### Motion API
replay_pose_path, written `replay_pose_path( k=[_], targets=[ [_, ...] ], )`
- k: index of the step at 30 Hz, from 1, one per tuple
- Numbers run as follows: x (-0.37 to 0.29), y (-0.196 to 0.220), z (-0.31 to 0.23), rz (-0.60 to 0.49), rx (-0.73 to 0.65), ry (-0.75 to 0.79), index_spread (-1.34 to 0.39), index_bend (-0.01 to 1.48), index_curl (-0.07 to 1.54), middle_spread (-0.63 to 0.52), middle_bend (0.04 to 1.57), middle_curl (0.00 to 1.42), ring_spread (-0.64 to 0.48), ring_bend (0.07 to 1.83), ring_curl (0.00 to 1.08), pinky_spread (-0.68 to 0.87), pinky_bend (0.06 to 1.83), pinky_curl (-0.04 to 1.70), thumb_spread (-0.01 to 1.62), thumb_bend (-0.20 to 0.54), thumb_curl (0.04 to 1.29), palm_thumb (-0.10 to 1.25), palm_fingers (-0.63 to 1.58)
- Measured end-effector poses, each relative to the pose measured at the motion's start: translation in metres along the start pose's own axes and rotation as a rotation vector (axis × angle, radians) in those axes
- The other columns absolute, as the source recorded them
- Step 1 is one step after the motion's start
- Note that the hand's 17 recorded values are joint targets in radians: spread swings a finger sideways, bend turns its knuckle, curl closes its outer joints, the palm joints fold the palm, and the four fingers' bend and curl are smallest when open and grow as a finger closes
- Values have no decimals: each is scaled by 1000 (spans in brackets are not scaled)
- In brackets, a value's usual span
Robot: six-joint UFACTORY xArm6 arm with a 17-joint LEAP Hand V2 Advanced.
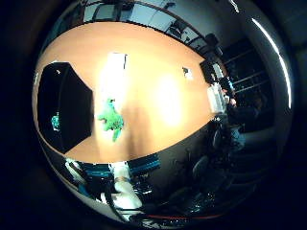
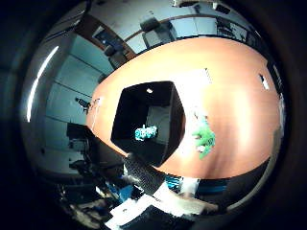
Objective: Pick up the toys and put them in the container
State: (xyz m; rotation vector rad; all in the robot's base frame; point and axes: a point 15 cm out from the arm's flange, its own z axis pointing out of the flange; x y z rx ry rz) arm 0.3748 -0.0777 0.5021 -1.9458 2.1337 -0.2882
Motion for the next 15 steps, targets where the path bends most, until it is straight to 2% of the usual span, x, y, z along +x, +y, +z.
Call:
replay_pose_path(
  k=[5, 15],
  targets=[
    [39, 16, 32, 52, -39, -2, -322, 159, 274, 89, 213, 336, 228, 327, 243, 490, 428, 320, 1143, -19, 238, 285, 216],
    [66, 43, 105, 99, -108, -6, -315, 160, 273, 94, 213, 335, 228, 328, 241, 477, 415, 298, 1166, -15, 234, 324, 216]
  ],
)
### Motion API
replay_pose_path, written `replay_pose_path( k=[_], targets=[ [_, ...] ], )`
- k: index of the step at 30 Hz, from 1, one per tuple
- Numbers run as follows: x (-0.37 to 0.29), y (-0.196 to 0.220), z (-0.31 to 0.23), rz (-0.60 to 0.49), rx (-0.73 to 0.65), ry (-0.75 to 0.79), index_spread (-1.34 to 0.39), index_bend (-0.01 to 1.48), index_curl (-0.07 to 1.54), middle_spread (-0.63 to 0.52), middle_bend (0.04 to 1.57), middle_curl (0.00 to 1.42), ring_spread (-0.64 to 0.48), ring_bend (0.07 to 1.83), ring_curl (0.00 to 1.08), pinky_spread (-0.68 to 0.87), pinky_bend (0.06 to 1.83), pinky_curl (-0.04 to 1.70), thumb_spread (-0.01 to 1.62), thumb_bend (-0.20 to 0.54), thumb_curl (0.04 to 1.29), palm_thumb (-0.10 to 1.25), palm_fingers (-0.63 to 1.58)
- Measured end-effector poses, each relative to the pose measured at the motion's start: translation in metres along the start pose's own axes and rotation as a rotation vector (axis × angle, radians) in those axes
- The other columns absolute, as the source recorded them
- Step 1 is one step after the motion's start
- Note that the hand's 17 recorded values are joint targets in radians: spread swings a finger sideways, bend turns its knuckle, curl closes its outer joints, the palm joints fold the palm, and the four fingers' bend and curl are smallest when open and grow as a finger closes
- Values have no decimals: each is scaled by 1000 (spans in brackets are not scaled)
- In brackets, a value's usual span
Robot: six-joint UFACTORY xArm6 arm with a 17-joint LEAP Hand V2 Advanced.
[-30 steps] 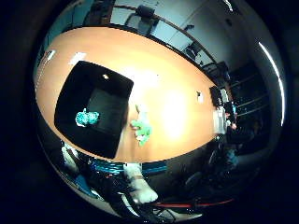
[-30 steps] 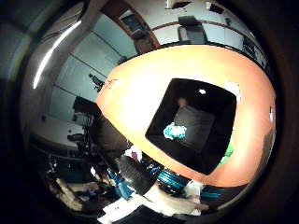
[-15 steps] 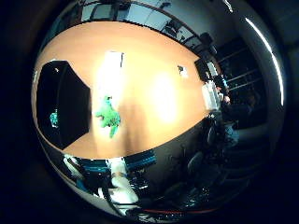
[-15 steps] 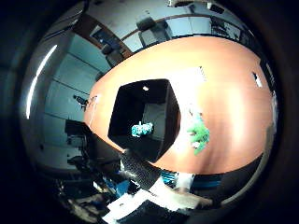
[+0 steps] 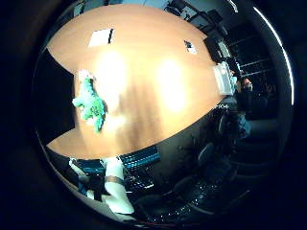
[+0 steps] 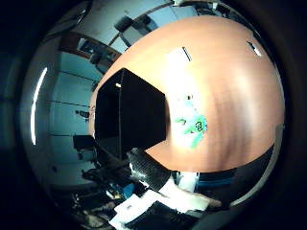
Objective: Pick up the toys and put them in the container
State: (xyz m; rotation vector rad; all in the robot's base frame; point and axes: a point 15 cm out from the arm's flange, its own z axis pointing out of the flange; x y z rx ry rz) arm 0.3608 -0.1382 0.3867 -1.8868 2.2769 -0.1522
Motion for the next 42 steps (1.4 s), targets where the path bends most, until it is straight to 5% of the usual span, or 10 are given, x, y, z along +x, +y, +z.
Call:
replay_pose_path(
  k=[14, 42],
  targets=[
    [3, 30, 127, 51, -142, -31, -301, 160, 274, 116, 216, 335, 228, 322, 238, 472, 401, 288, 1158, -17, 240, 368, 223],
    [-39, 16, 226, 74, -239, -69, -256, 158, 272, 213, 219, 333, 230, 350, 240, 465, 402, 283, 1141, -20, 253, 410, 218]
  ],
)
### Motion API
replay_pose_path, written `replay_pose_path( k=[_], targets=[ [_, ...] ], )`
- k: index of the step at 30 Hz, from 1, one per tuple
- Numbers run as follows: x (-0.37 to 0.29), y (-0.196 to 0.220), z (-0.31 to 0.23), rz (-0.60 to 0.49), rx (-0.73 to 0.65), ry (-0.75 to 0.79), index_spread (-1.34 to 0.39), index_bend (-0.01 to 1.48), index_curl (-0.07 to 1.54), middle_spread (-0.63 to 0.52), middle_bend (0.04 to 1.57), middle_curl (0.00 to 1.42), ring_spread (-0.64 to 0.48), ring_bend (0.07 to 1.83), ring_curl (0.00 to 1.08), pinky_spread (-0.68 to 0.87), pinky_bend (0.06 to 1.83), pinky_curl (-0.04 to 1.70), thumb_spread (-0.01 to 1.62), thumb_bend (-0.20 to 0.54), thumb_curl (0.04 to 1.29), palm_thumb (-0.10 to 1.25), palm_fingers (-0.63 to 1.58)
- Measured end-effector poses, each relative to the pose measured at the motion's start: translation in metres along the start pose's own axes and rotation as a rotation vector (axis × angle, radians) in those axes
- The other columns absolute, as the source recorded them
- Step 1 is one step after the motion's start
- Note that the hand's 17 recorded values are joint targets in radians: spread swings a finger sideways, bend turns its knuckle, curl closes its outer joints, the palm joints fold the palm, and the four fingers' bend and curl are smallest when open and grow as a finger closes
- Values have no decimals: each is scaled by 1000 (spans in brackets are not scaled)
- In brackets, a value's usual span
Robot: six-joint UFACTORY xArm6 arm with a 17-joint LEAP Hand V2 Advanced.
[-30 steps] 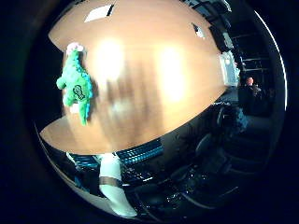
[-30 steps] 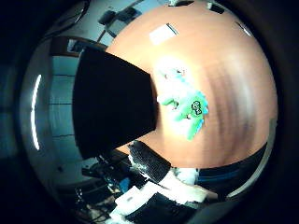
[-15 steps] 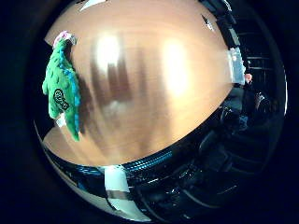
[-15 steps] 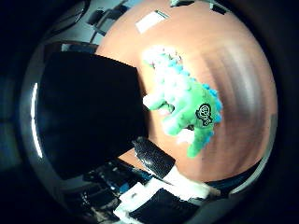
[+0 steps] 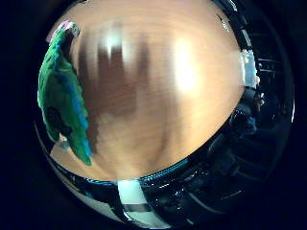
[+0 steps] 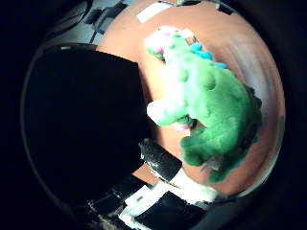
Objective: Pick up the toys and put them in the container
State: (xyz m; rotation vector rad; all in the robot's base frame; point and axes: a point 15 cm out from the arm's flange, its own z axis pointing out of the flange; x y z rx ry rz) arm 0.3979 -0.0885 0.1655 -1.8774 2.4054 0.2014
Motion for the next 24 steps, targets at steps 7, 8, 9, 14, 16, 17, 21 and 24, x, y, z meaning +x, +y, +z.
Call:
replay_pose_path(
  k=[7, 8, 9, 14, 16, 17, 21, 24],
  targets=[
    [-5, 0, 20, -9, -32, -3, -238, 159, 272, 206, 226, 335, 229, 352, 237, 465, 399, 282, 1137, -20, 254, 416, 222],
    [-6, 0, 23, -10, -36, -3, -235, 155, 271, 199, 233, 336, 230, 356, 237, 465, 395, 280, 1137, -20, 254, 416, 227],
    [-6, -2, 25, -10, -35, -2, -233, 153, 270, 189, 240, 338, 230, 361, 237, 465, 392, 279, 1137, -20, 253, 417, 230],
    [-5, 0, 41, -8, -65, -1, -217, 154, 266, 138, 255, 342, 219, 387, 241, 456, 392, 279, 1133, -21, 257, 423, 246],
    [-4, 3, 48, -8, -82, -2, -212, 157, 266, 113, 265, 345, 205, 408, 244, 447, 389, 276, 1127, -20, 260, 434, 275],
    [-4, 3, 51, -7, -88, -2, -206, 151, 265, 96, 278, 348, 191, 424, 246, 442, 393, 277, 1128, -20, 261, 437, 301],
    [-7, 4, 53, -14, -93, -1, -228, 179, 277, -30, 358, 377, 39, 524, 267, 416, 363, 258, 1127, -14, 271, 492, 450],
    [-9, 4, 53, -22, -94, 0, -268, 204, 300, -127, 429, 405, -115, 655, 293, 280, 360, 232, 1122, -14, 280, 537, 688]
  ],
)
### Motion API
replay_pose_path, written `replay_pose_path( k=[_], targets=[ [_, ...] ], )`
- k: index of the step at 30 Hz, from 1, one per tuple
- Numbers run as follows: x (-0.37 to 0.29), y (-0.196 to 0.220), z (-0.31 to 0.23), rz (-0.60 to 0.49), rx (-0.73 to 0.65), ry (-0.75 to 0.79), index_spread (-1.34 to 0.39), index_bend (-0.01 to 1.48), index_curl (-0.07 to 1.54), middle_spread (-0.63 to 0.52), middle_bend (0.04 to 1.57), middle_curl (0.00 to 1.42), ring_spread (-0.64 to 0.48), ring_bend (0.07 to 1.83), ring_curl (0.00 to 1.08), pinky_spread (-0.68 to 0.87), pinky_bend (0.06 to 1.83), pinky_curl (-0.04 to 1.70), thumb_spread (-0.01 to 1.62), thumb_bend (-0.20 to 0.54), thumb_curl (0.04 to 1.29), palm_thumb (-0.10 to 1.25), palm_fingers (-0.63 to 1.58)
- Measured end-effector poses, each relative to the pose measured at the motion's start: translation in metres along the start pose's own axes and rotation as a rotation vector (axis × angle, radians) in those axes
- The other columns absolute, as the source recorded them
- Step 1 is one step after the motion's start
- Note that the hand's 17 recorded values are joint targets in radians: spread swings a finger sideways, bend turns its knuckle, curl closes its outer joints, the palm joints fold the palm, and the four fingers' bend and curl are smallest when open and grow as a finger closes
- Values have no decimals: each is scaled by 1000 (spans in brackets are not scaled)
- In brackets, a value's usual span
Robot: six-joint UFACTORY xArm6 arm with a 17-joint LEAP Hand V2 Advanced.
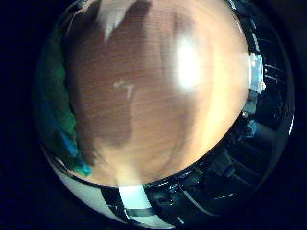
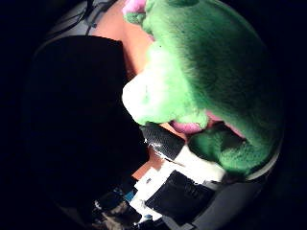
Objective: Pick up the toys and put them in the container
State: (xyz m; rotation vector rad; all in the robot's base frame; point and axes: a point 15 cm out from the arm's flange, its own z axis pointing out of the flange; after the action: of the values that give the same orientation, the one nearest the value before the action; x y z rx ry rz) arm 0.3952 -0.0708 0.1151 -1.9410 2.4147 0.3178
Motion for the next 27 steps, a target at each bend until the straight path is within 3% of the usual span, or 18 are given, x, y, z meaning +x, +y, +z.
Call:
replay_pose_path(
  k=[3, 5, 7, 11, 15, 21, 27],
  targets=[
    [-1, 1, 0, -2, -4, 0, -338, 203, 340, -223, 542, 477, -239, 816, 367, -36, 521, 261, 1117, -12, 288, 589, 1005],
    [-2, 1, -6, -6, 8, 0, -405, 359, 446, -277, 688, 572, -286, 955, 454, -240, 768, 369, 1110, -4, 302, 666, 1215],
    [-4, 0, -15, -10, 26, 1, -433, 526, 545, -299, 826, 656, -302, 1056, 515, -287, 932, 451, 1110, 1, 316, 735, 1228],
    [-7, 9, -32, -16, 65, 1, -426, 837, 766, -297, 1063, 814, -295, 1260, 642, -281, 1173, 618, 1097, 8, 371, 898, 1114],
    [-11, 17, -64, -23, 133, 0, -375, 984, 884, -267, 1181, 901, -277, 1339, 722, -249, 1267, 740, 1085, 14, 441, 1024, 1049],
    [-17, 67, -100, -37, 54, -16, -336, 1024, 952, -228, 1264, 940, -268, 1366, 794, -212, 1286, 869, 1039, -11, 539, 1073, 992],
    [-9, 82, -199, -44, 148, 21, -313, 1035, 992, -207, 1301, 945, -270, 1359, 842, -201, 1275, 963, 1003, -13, 614, 1062, 968]
  ],
)
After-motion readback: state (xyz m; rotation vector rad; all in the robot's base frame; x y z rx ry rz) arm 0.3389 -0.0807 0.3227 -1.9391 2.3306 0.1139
